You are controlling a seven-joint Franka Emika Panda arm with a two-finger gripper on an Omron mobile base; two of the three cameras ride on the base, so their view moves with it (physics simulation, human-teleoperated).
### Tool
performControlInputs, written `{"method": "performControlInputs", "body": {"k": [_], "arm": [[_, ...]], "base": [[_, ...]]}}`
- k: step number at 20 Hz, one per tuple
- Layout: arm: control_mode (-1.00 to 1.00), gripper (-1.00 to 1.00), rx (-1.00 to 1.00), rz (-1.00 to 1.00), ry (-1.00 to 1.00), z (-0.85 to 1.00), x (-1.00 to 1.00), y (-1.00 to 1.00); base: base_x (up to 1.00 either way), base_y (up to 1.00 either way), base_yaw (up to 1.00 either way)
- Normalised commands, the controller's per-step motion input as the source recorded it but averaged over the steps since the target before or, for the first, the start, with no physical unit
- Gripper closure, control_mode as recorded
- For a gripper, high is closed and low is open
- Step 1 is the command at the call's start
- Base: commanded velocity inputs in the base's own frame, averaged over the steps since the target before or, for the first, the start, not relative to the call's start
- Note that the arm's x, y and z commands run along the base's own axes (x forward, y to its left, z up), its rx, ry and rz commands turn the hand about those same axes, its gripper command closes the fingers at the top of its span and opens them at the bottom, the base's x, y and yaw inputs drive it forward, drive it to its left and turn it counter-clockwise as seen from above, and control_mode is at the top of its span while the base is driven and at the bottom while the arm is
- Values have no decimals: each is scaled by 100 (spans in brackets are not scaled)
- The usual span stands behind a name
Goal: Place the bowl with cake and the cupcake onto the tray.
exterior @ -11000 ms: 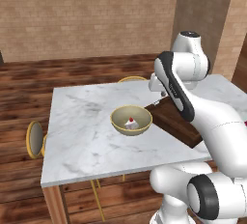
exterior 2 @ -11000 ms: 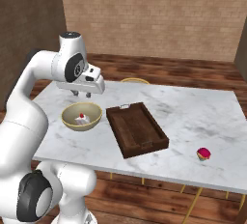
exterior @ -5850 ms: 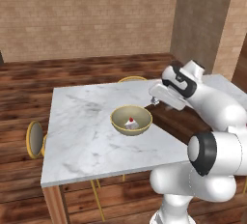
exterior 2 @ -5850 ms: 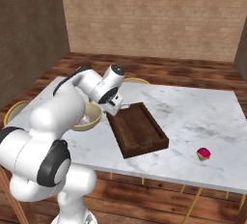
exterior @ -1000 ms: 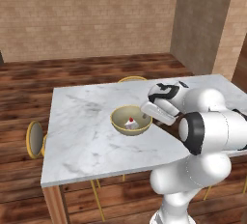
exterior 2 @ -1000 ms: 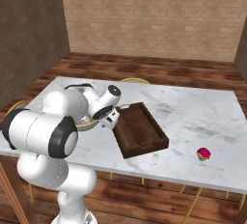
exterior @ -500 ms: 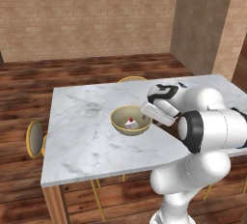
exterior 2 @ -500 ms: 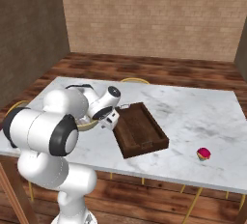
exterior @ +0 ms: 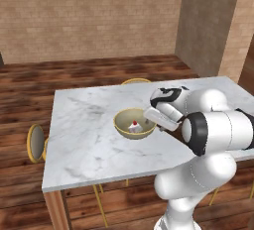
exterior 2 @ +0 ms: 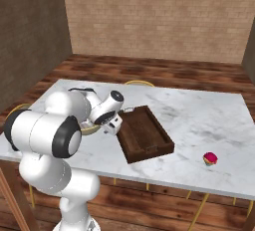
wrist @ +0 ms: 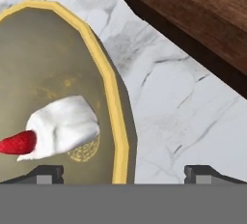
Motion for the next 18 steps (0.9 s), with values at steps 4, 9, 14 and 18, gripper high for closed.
{"method": "performControlInputs", "body": {"k": [4,9,14,18], "arm": [[-100,100,0,0,0,0,2,0],[-100,100,0,0,0,0,0,0],[-100,100,0,0,0,0,0,0],[-100,100,0,0,0,0,0,0]], "base": [[0,0,0],[0,0,0],[0,0,0],[0,0,0]]}}
